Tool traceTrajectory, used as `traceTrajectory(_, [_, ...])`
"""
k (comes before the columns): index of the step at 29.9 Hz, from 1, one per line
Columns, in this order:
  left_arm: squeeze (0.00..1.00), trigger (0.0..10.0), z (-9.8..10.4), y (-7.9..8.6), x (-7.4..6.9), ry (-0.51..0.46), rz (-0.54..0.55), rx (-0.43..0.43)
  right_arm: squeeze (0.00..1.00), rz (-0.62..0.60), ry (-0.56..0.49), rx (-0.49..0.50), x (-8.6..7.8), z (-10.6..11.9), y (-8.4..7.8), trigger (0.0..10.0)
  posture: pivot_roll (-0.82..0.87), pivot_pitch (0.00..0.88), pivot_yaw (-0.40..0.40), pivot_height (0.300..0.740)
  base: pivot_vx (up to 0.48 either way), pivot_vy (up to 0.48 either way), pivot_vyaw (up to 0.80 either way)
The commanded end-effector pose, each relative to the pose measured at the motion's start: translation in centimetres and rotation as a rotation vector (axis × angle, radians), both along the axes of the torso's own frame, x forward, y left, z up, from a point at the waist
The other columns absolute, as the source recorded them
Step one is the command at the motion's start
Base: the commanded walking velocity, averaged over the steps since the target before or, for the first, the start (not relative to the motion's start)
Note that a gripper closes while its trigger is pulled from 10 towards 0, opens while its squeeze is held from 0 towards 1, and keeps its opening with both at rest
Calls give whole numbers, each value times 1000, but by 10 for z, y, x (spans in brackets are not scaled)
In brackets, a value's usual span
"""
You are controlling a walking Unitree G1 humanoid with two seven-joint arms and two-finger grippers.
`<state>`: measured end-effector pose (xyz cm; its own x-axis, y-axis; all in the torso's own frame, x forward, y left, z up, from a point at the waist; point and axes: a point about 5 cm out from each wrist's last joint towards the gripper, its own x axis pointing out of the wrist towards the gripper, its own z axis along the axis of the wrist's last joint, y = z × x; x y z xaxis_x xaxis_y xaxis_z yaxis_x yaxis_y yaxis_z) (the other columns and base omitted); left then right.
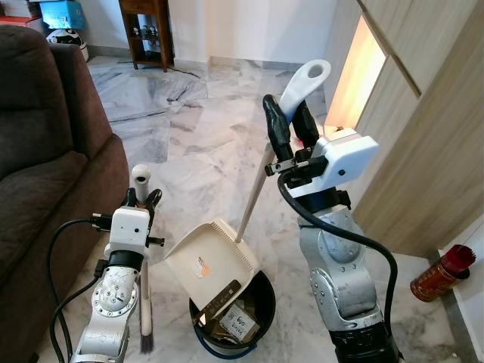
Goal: Sweep floor
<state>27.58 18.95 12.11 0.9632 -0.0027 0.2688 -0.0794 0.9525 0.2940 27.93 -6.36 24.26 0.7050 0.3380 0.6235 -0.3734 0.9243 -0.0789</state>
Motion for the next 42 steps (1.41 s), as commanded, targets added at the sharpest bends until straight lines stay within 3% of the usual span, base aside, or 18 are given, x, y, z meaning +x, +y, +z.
traceTrajectory(1, [0,10000,10,-3,0,-56,-21,26,0,-8,-113,-6,-10,15,1,10000,74,39,-26,740,0,0,0])
traceTrajectory(3, [0,10000,10,-4,0,-56,-26,30,0,-27,-177,-78,-15,17,5,10000,72,42,-26,740,0,0,0])
traceTrajectory(9, [0,10000,10,-4,0,-54,-30,30,0,-30,-231,-148,-21,16,13,10000,70,42,-26,740,0,0,0])
traceTrajectory(33, [0,10000,10,-5,1,-58,-28,26,0,-13,-300,-266,-27,9,26,10000,71,43,-31,740,0,0,0])
traceTrajectory(39, [0,10000,10,-5,1,-59,-28,25,0,-131,-286,-293,-13,8,11,10000,70,43,-32,740,0,0,0])
traceTrajectory(42, [0,10000,10,-6,1,-58,-30,23,0,-255,-242,-325,2,1,-10,10000,69,45,-32,740,0,0,0])
